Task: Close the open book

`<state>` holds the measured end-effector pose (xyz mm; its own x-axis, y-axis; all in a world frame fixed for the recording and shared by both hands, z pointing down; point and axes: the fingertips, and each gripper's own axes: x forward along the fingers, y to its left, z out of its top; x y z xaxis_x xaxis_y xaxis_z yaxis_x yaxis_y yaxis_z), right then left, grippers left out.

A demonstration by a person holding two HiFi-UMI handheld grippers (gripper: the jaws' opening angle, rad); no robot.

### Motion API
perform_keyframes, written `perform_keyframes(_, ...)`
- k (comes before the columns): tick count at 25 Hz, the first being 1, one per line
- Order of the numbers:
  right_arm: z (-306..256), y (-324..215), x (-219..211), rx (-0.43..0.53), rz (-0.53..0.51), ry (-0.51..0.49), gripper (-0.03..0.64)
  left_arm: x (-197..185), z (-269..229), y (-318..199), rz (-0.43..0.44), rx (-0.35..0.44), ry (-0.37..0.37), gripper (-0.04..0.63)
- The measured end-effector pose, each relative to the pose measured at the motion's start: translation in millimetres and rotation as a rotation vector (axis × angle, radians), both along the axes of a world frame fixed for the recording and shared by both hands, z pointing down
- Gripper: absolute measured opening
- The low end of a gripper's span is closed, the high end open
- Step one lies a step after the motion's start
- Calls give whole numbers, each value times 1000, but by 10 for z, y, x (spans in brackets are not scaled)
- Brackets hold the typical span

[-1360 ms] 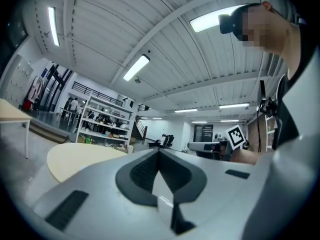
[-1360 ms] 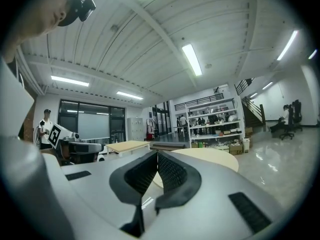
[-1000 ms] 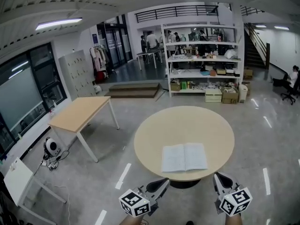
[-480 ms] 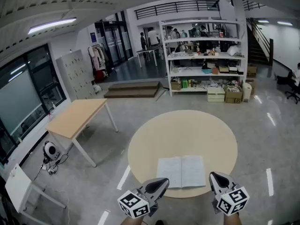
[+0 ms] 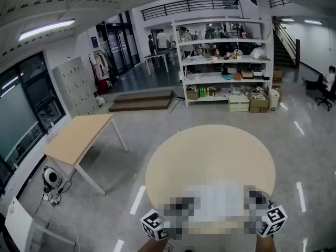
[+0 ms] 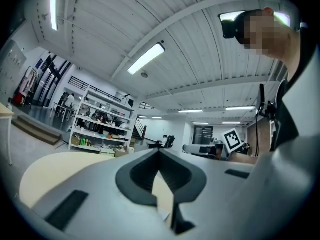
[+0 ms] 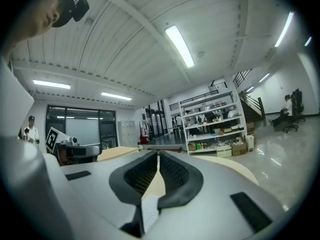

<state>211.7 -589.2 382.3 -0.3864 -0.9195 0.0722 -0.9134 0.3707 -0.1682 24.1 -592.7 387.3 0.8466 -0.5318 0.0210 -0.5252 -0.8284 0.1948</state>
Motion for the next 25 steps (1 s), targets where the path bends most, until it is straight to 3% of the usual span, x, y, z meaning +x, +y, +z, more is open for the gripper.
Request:
perform_keyframes(5, 330, -279, -143, -59, 59, -7, 0, -147, 318, -369, 34, -48, -7, -2)
perform_keyframes(10, 1046, -426, -16, -201, 94, 27, 36, 41, 833, -574, 36, -87, -86, -2)
perform_keyframes(16, 1940, -503, 288, -417, 114, -103, 118, 376, 1450, -656, 30, -207, -126, -2)
perform_keyframes(22, 2840, -297, 451, -595, 165, -221, 182, 627, 2212, -462, 83, -324, -206, -2)
perform_keyframes(25, 3166, -162, 380, -679, 170, -336, 207, 733, 2474, -274, 132, -359, -246, -2)
